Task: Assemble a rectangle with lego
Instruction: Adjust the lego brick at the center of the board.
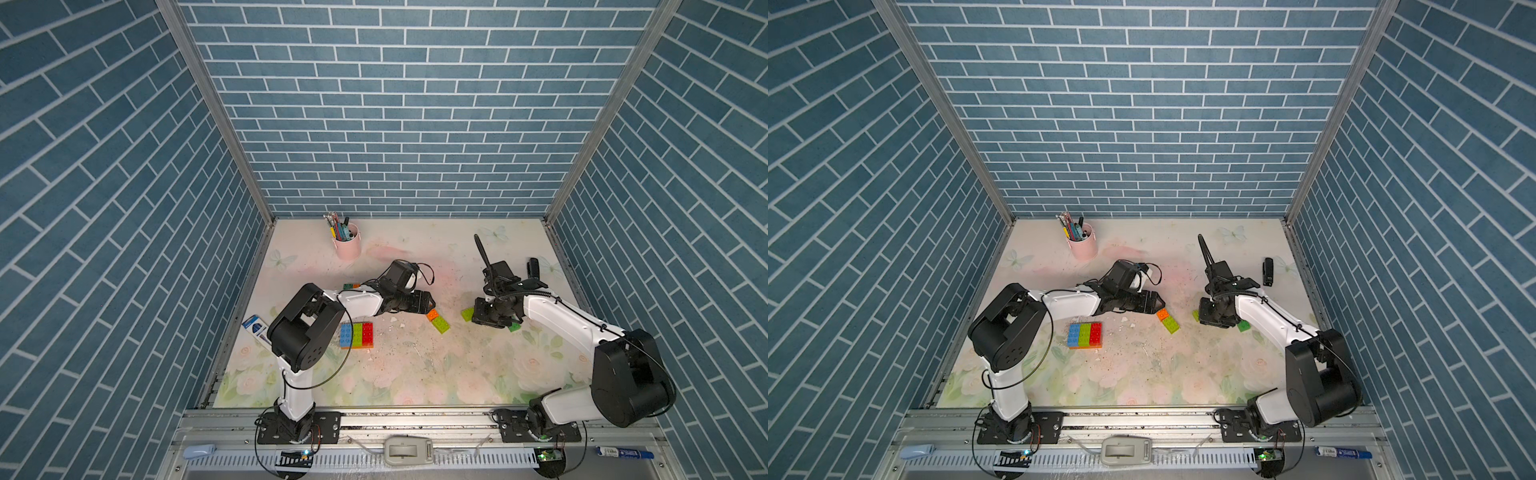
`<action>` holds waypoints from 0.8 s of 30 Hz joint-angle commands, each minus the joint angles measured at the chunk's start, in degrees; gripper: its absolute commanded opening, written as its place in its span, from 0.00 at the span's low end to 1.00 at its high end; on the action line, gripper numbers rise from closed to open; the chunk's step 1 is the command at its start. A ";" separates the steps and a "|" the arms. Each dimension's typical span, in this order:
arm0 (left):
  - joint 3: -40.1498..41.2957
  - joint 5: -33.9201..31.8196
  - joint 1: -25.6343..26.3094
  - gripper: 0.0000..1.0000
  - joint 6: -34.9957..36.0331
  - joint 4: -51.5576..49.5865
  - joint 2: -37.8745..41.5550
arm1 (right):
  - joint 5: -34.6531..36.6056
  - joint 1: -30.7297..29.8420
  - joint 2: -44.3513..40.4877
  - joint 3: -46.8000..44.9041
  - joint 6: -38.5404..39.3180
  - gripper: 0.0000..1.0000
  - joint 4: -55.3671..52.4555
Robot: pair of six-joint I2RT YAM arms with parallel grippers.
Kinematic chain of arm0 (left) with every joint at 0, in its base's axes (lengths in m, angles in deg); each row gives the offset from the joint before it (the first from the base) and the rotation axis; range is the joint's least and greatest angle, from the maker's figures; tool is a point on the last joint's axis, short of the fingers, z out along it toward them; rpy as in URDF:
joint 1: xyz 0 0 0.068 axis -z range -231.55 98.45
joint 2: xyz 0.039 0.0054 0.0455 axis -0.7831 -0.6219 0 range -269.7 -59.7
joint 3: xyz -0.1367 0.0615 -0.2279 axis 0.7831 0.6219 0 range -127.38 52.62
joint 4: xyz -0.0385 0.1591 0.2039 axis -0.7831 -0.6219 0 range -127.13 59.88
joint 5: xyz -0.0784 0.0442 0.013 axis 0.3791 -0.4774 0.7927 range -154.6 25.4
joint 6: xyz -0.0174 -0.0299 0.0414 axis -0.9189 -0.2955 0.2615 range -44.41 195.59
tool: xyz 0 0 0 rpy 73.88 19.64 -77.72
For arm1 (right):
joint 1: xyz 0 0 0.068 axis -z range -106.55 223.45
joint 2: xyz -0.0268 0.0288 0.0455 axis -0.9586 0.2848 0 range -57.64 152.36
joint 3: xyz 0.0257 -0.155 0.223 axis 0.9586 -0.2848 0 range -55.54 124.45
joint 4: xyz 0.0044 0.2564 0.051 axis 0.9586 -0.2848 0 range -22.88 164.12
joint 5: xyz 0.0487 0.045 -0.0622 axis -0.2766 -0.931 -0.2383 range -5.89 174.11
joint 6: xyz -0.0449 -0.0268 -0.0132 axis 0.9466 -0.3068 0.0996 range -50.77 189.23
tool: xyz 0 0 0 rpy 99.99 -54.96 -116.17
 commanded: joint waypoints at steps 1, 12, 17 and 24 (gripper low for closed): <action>-1.25 2.83 0.60 0.77 -1.34 2.55 -1.33 | -1.42 -1.02 -0.59 -1.52 -2.65 0.37 -0.40; 1.50 4.28 1.88 0.72 -3.08 4.71 -1.21 | -1.81 -3.64 1.02 -2.97 -3.89 0.35 1.21; 2.45 4.08 2.24 0.72 -3.54 5.63 -1.01 | -2.86 -5.28 3.67 -2.13 -3.33 0.35 1.94; 1.55 2.82 0.83 0.79 -0.51 2.07 1.27 | 1.84 -6.23 3.48 1.76 0.34 0.36 -2.29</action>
